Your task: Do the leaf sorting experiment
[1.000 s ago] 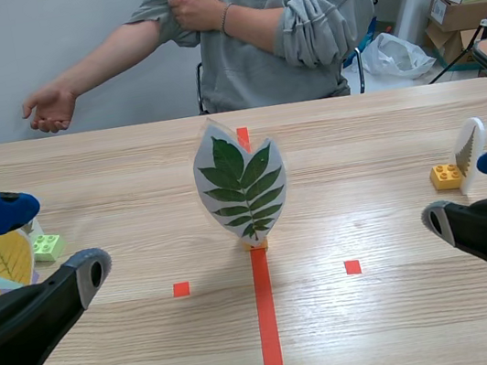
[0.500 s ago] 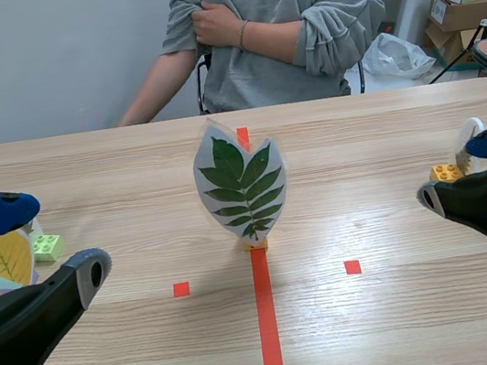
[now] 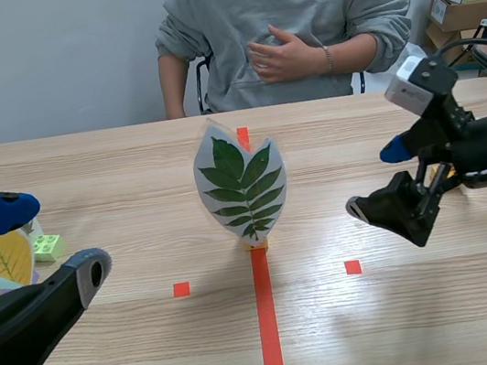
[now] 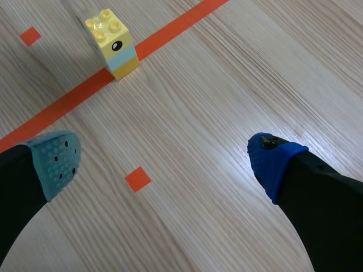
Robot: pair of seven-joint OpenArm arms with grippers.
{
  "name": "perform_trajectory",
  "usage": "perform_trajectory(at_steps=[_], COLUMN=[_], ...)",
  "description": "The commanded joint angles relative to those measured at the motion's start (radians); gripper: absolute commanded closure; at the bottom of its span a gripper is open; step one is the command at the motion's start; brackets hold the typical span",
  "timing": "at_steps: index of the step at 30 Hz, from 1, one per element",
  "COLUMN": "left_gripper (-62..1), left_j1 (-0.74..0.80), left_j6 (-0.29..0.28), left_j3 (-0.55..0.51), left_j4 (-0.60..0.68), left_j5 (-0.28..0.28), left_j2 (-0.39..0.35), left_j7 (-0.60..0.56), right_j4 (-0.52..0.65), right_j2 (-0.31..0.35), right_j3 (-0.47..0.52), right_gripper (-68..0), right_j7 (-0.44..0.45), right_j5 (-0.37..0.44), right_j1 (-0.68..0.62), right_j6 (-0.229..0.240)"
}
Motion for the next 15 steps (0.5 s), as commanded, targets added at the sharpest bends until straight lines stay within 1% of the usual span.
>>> perform_trajectory(at_steps=[1,4,7,15], left_gripper=[-52.9,-52.9,-52.9,-52.9], left_j1=[-0.003,-0.003,-0.003,-0.003], left_j6=[-0.002,-0.002,-0.002,-0.002], left_j3=[-0.001,-0.001,-0.001,-0.001], left_j4=[0.012,0.012,0.012,0.012], left_j5=[-0.01,-0.01,-0.006,-0.006], left_j2=[0.008,0.008,0.008,0.027], left_j7=[-0.015,-0.017,-0.018,-0.018], right_j4=[0.005,-0.027,-0.06,-0.159], right_j2=[-0.003,-0.027,-0.06,-0.168], right_j3=[-0.016,-0.08,-0.128,-0.255], right_gripper=[-60.6,-60.6,-60.6,-60.6], right_j7=[0.041,0.076,0.109,0.175], right_j5=[-0.008,-0.053,-0.078,-0.174], right_j1=[0.047,0.106,0.151,0.255], right_j6=[0.008,0.008,0.008,0.003])
